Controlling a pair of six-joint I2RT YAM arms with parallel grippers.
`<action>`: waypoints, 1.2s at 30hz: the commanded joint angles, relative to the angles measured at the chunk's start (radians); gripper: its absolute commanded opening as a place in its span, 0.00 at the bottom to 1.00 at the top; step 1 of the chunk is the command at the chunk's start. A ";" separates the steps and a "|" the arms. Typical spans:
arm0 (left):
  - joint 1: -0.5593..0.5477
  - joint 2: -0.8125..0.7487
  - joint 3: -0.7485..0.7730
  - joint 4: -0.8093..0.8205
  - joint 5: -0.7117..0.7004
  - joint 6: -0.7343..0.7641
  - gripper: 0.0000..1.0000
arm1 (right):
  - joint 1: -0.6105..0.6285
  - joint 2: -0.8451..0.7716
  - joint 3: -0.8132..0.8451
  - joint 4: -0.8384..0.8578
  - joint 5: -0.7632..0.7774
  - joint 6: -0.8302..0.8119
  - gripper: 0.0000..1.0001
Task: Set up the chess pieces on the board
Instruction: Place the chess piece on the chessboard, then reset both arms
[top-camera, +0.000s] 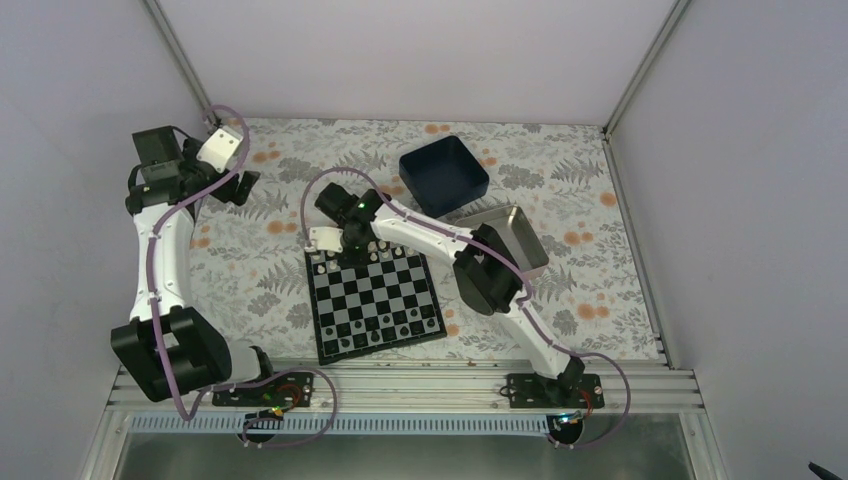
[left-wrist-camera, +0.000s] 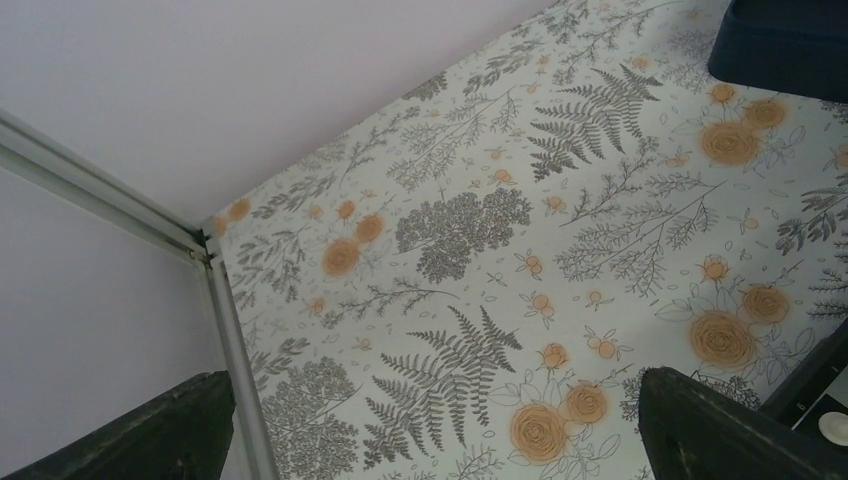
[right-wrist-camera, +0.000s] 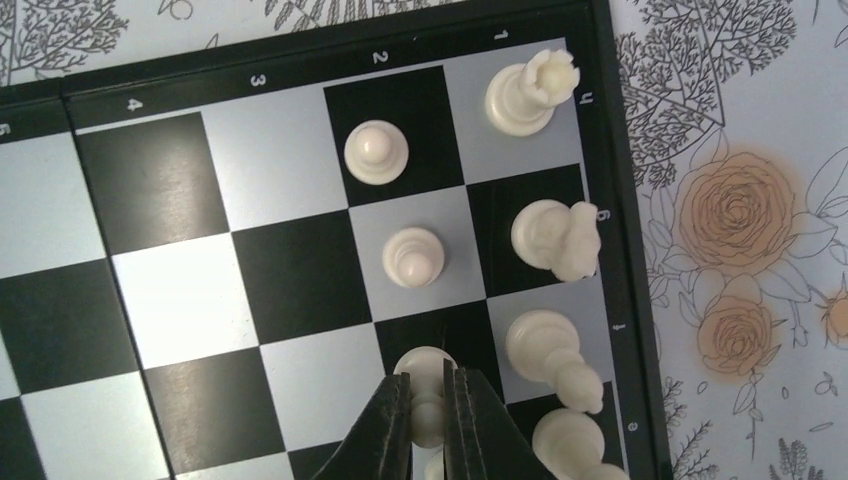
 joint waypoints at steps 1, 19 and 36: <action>0.029 -0.034 -0.013 0.025 0.068 0.018 1.00 | 0.007 0.037 0.037 0.023 0.005 0.016 0.05; 0.062 -0.050 -0.029 -0.008 0.120 0.050 1.00 | 0.005 0.031 0.030 0.031 0.036 0.024 0.21; 0.067 -0.078 -0.011 0.013 0.125 -0.010 1.00 | -0.036 -0.468 -0.149 0.017 0.032 -0.001 0.76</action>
